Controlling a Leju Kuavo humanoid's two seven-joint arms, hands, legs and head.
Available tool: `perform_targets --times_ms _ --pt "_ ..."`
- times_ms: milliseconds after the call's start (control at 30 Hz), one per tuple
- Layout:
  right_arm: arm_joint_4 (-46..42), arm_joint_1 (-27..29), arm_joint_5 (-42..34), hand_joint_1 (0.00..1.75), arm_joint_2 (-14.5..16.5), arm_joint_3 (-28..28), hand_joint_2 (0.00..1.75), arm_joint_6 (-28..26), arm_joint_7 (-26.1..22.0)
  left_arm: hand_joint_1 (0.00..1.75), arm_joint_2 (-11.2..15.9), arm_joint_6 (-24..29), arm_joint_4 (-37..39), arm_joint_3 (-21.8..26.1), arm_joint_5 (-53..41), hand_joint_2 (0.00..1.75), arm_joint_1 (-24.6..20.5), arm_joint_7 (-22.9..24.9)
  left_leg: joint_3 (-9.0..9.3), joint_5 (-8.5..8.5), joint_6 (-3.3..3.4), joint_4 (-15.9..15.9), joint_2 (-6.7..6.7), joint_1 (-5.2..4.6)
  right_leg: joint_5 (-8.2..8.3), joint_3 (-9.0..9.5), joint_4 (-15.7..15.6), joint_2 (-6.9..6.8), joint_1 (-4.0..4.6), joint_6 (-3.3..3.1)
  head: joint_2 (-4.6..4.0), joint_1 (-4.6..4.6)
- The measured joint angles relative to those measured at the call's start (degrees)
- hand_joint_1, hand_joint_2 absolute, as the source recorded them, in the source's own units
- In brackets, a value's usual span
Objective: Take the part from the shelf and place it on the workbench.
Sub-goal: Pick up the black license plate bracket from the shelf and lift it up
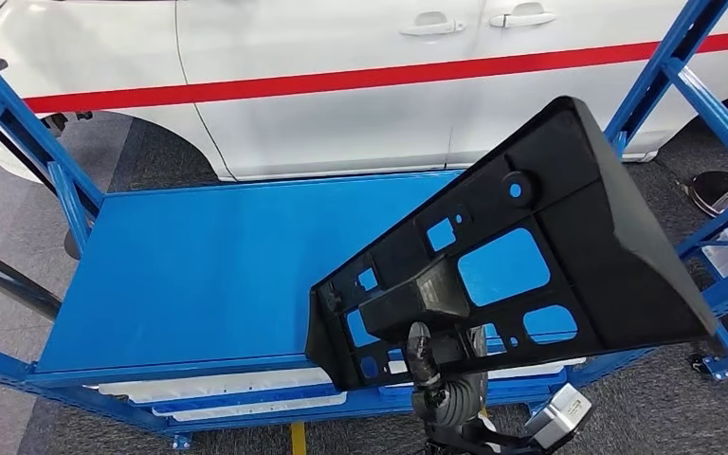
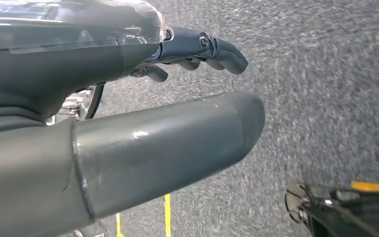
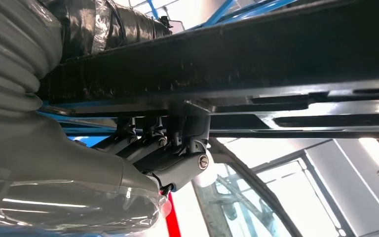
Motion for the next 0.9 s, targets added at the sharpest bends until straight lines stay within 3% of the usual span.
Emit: perform_targets --times_ms 33,100,167,267,300,367,433,467,500,533,633,667,700,767,800,833,900 --pt "0.3 0.3 0.0 1.75 0.1 -0.3 1.75 0.8 -0.2 0.00 0.0 0.2 0.0 0.2 -0.2 0.00 0.0 0.1 0.93 1.61 0.10 -2.0 0.00 0.00 -0.02 0.04 0.1 0.03 0.00 0.01 0.00 0.00" --pt "1.0 0.7 -0.1 1.75 0.2 -0.7 1.75 2.7 -0.9 0.00 0.0 0.3 0.0 0.5 -0.5 0.00 -0.1 0.2 4.67 5.47 0.61 -9.9 -0.02 -0.13 -0.16 0.06 0.4 0.13 0.11 0.17 0.00 0.00" --pt "1.4 0.9 -0.2 1.75 0.2 -1.0 1.75 4.9 -1.9 0.00 0.0 0.2 0.0 0.8 -0.8 0.00 -0.2 0.2 6.98 7.26 1.23 -14.9 -0.08 -0.39 -0.21 -0.11 0.6 0.21 0.28 0.58 0.00 0.01" --pt "2.0 1.1 -0.3 1.75 0.3 -1.4 1.75 6.4 -2.4 0.00 -0.1 0.2 0.0 1.0 -0.9 0.00 -0.3 0.2 6.94 7.85 2.14 -15.8 -0.04 -0.46 -0.03 -0.34 0.7 0.27 0.26 1.48 0.00 0.01" --pt "2.2 1.3 -0.3 1.75 0.3 -1.6 1.75 6.5 -2.4 0.00 -0.2 0.2 0.0 1.0 -0.9 0.00 -0.4 0.2 6.83 8.23 2.59 -16.1 0.06 -0.34 -0.70 -0.53 1.2 0.28 0.23 1.76 0.00 0.03" --pt "2.4 1.5 -0.3 1.75 0.4 -1.8 1.75 6.8 -2.4 0.00 -0.3 0.2 0.0 1.0 -1.0 0.00 -0.4 0.3 6.29 9.06 3.44 -16.6 0.32 -0.07 -4.39 -1.99 5.0 0.29 0.11 2.22 0.00 0.04" --pt "2.6 1.7 -0.2 1.75 0.4 -2.0 1.75 7.7 -2.4 0.00 -0.3 0.2 0.0 1.1 -1.1 0.00 -0.4 0.3 5.30 9.69 3.73 -16.5 0.44 -0.14 -9.00 -4.34 11.9 0.27 -0.09 2.59 0.00 0.03" --pt "2.8 1.8 -0.2 1.75 0.4 -2.1 1.75 8.3 -2.5 0.00 -0.3 0.1 0.0 1.2 -1.2 0.00 -0.4 0.3 4.75 10.01 3.69 -16.4 0.47 -0.16 -10.15 -4.92 14.5 0.26 -0.20 2.75 0.00 0.04" --pt "2.9 1.9 -0.1 1.75 0.4 -2.2 1.75 9.1 -2.6 0.00 -0.3 0.0 0.0 1.2 -1.3 0.00 -0.4 0.3 4.19 10.33 3.61 -16.2 0.49 -0.16 -10.20 -4.61 15.3 0.24 -0.30 2.86 0.00 0.03" --pt "3.0 1.9 -0.1 1.75 0.4 -2.2 1.75 9.9 -2.8 0.00 -0.3 -0.1 0.0 1.2 -1.4 0.00 -0.4 0.3 3.65 10.65 3.48 -16.1 0.50 -0.15 -9.19 -3.18 13.9 0.21 -0.40 2.92 0.00 0.04" --pt "3.1 2.0 0.2 1.75 0.5 -2.3 1.75 12.2 -3.3 0.00 -0.5 -0.4 0.0 1.3 -1.9 0.00 -0.5 0.4 2.56 11.62 2.73 -15.7 0.42 -0.18 -5.52 4.46 2.6 0.20 -0.52 2.71 0.00 0.03" --pt "3.1 2.1 0.4 1.75 0.6 -2.3 1.75 12.8 -3.4 0.00 -0.6 -0.4 0.0 1.3 -2.1 0.00 -0.5 0.4 2.46 11.97 2.35 -15.6 0.40 -0.21 -5.07 5.88 0.2 0.26 -0.40 2.52 0.00 0.03" --pt "3.1 2.1 0.5 1.75 0.7 -2.4 1.75 13.4 -3.5 0.00 -0.6 -0.5 0.0 1.4 -2.2 0.00 -0.5 0.4 2.42 12.36 1.93 -15.6 0.38 -0.23 -4.96 6.36 -0.8 0.32 -0.19 2.28 0.00 0.02" --pt "3.1 2.3 0.8 1.75 1.0 -2.6 1.75 13.9 -3.6 0.00 -0.6 -0.5 0.0 1.5 -2.3 0.00 -0.5 0.5 2.31 13.14 1.10 -15.9 0.31 -0.19 -4.18 5.69 -0.9 0.33 -0.04 1.57 0.00 0.04" --pt "3.2 2.3 0.9 1.75 1.1 -2.7 1.75 14.1 -3.7 0.00 -0.6 -0.5 0.0 1.7 -2.4 0.00 -0.5 0.5 1.95 12.73 0.77 -15.6 0.25 -0.11 -3.66 5.17 -1.0 0.24 -0.11 1.10 0.00 0.02" --pt "3.2 2.3 1.1 1.75 1.3 -2.8 1.75 14.2 -3.7 0.00 -0.6 -0.6 0.0 1.8 -2.4 0.00 -0.5 0.5 1.38 11.24 0.48 -14.5 0.19 -0.04 -3.08 4.53 -1.2 0.14 -0.22 0.56 0.00 0.03" --pt "3.2 2.4 1.4 1.75 1.5 -2.9 1.75 14.6 -3.8 0.00 -0.6 -0.6 0.0 2.0 -2.6 0.00 -0.5 0.6 -0.28 5.70 0.05 -9.3 0.16 0.10 -1.90 3.02 -1.3 0.00 -0.19 -0.23 0.00 0.01"
